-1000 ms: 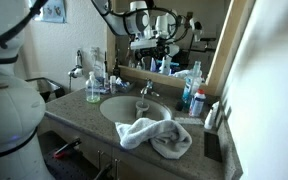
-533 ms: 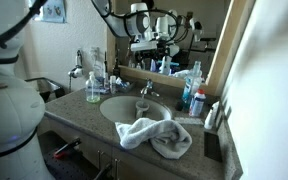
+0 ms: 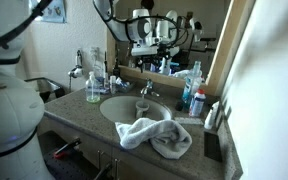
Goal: Put the cup in the sink, then open the tap then close it, then take out the cup from the sink
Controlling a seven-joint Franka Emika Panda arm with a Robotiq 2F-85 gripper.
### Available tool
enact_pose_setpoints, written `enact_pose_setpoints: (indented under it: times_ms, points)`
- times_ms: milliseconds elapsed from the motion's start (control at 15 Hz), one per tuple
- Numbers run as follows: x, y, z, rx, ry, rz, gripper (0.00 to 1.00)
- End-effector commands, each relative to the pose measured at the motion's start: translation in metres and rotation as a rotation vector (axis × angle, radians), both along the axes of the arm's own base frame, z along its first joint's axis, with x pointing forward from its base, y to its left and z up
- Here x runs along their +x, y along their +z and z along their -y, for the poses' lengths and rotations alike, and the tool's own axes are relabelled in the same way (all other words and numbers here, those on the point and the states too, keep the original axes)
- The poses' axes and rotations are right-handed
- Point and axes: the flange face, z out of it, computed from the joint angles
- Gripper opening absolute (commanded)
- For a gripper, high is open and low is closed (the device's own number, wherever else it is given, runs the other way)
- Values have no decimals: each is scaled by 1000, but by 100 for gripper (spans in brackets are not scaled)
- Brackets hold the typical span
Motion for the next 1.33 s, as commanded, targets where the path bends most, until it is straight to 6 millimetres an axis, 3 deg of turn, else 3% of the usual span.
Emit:
enact_pose_setpoints:
  times_ms: [0, 533, 1067, 1133, 1200, 1267]
  points:
    - [0, -3, 3, 12, -3, -15, 100]
    - [0, -12, 4, 19, -12, -34, 100]
    - [5, -39, 8, 59, -30, -63, 100]
    - [5, -41, 9, 60, -33, -68, 95]
    - [6, -43, 10, 61, -35, -70, 74]
    - [6, -44, 10, 62, -37, -71, 71]
